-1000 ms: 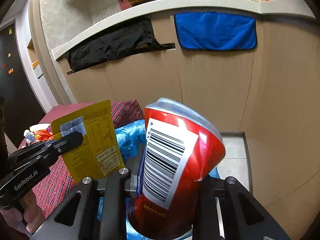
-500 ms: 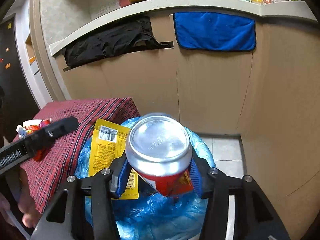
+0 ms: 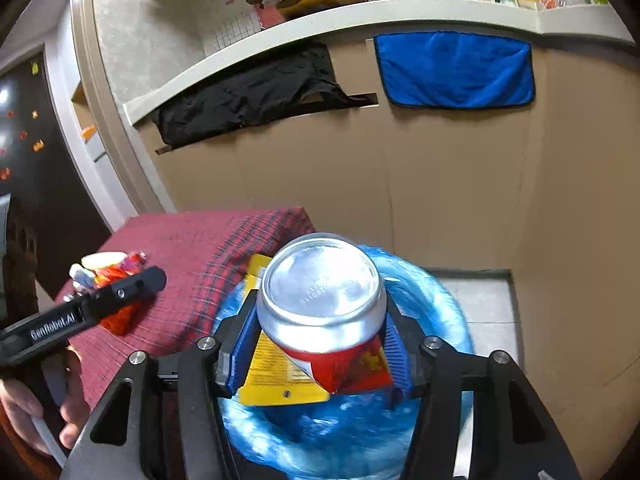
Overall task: Collect trash
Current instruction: 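Open both grippers over the blue bin to drop the bag and can, then move the right gripper to the red plastic bag and grasp it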
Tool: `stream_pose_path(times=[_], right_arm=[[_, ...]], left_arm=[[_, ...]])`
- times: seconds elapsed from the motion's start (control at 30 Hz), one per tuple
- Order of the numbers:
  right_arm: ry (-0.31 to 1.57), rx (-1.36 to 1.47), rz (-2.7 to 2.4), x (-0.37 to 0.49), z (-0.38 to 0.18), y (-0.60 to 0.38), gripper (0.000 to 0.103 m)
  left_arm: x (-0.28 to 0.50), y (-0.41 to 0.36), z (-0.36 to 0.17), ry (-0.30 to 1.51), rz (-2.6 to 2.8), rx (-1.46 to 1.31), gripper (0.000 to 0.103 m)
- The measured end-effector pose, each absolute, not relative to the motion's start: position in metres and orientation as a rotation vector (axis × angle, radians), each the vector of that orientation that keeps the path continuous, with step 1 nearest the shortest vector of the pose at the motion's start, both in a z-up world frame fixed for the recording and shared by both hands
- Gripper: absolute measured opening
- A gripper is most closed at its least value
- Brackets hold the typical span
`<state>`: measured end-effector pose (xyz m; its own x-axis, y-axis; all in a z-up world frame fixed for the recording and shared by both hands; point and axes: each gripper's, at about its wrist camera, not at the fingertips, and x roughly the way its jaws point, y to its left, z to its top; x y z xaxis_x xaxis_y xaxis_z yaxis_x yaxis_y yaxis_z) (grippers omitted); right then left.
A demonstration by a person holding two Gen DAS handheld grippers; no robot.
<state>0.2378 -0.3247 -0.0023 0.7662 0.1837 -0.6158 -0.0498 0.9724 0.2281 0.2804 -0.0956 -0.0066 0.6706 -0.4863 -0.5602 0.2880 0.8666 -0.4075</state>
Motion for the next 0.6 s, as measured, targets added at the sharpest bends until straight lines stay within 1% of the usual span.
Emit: stream_pose_path(times=[0.2,0.43,0.6], right_arm=[[0.724,0.137,0.136,0.258,-0.004,-0.297,0.054],[0.716,0.074,0.115,0.251,0.004,-0.273,0.054],[0.698,0.013,0.145,0.243,0.014,-0.235,0.054]], left_arm=[[0.273,-0.053,-0.007,0.702,-0.386,-0.321,0.044],[0.261,-0.008,-0.013,0.689,-0.33,-0.318,0.044],[0.243,0.03,-0.015,0.668,-0.265,-0.289,0.044]])
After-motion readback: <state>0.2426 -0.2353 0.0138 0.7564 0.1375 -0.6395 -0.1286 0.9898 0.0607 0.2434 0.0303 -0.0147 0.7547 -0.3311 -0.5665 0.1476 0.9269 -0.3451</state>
